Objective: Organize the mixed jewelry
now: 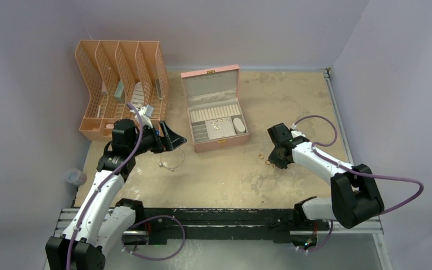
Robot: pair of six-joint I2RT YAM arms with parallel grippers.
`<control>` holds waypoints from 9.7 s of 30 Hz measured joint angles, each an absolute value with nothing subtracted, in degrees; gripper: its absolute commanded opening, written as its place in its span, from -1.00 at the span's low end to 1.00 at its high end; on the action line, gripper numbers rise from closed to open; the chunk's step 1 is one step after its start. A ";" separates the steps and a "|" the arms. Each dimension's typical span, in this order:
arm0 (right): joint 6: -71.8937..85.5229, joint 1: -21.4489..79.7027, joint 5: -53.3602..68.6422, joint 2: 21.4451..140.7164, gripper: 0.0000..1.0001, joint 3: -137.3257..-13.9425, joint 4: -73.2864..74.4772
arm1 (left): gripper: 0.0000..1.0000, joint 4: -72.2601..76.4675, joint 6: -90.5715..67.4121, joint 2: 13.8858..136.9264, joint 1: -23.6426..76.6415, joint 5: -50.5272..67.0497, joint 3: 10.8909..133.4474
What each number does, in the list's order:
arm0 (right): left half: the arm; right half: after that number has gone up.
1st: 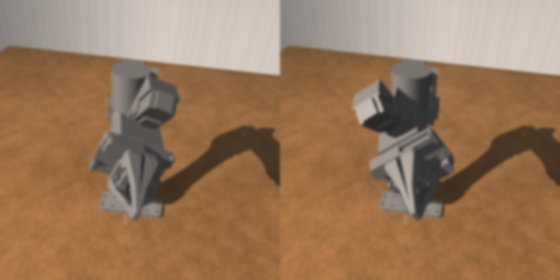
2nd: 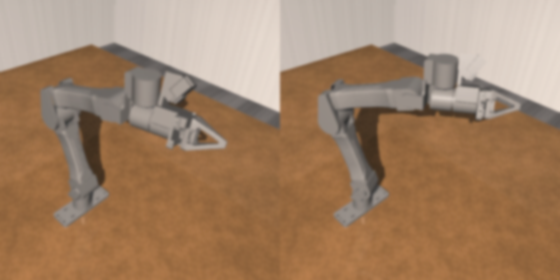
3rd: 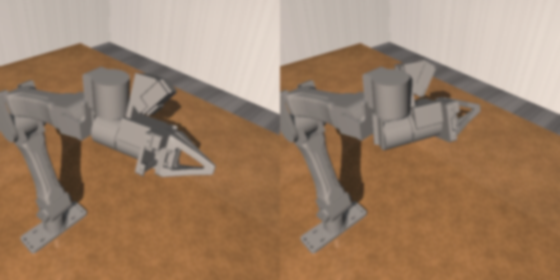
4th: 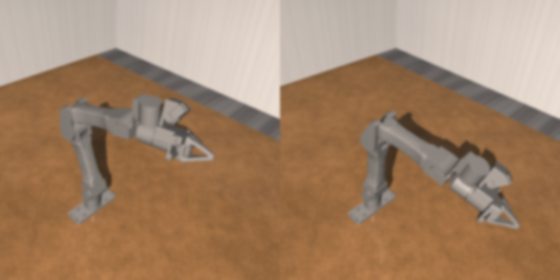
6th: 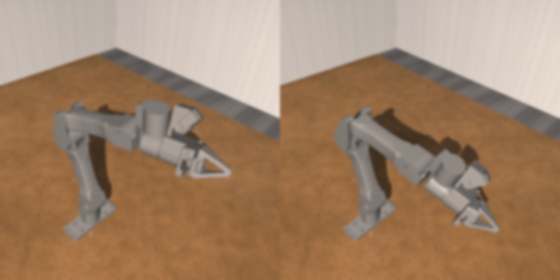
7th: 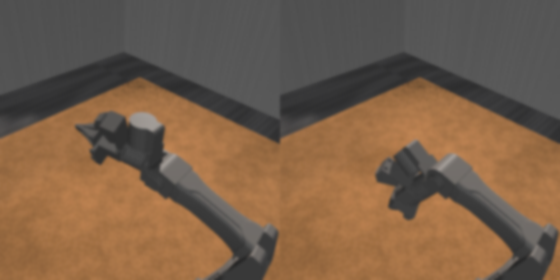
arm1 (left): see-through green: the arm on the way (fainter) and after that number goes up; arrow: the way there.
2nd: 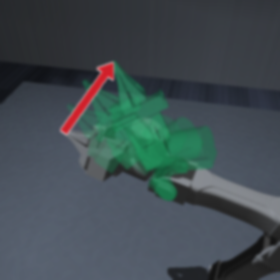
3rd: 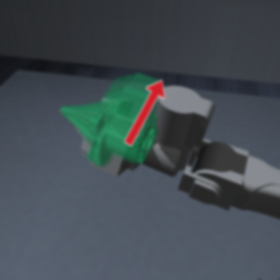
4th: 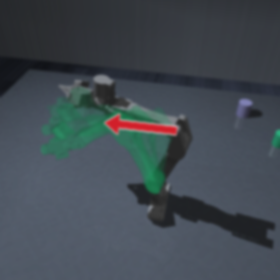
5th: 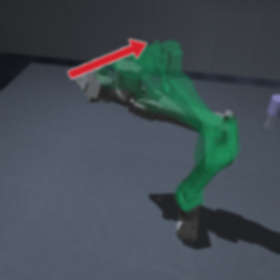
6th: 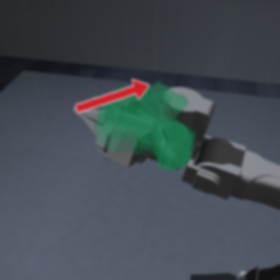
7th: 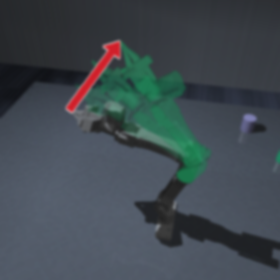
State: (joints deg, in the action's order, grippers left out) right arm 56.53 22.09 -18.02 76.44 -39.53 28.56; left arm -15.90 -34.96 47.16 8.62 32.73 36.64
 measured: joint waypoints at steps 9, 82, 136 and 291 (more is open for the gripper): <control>56.14 22.26 -16.78 76.47 -0.70 -39.53 28.60 | 0.76 -15.90 -35.42 47.18 8.62 32.73 36.64; 52.64 22.76 17.87 55.07 -1.00 -33.58 -13.13 | 0.66 12.60 -61.43 56.97 15.38 48.10 32.12; 52.47 31.83 32.49 83.99 -1.00 -30.63 -64.62 | -0.13 39.79 -114.45 87.50 24.40 41.74 33.54; 56.53 26.94 -9.52 77.73 -0.05 -35.35 -17.50 | -0.84 -32.40 -36.32 101.34 38.65 -3.25 83.29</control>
State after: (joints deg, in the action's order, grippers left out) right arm 56.53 26.94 -9.52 77.73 -35.35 -17.50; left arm -32.40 -36.32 101.34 38.65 -3.25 83.29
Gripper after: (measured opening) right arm 0.484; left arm 0.113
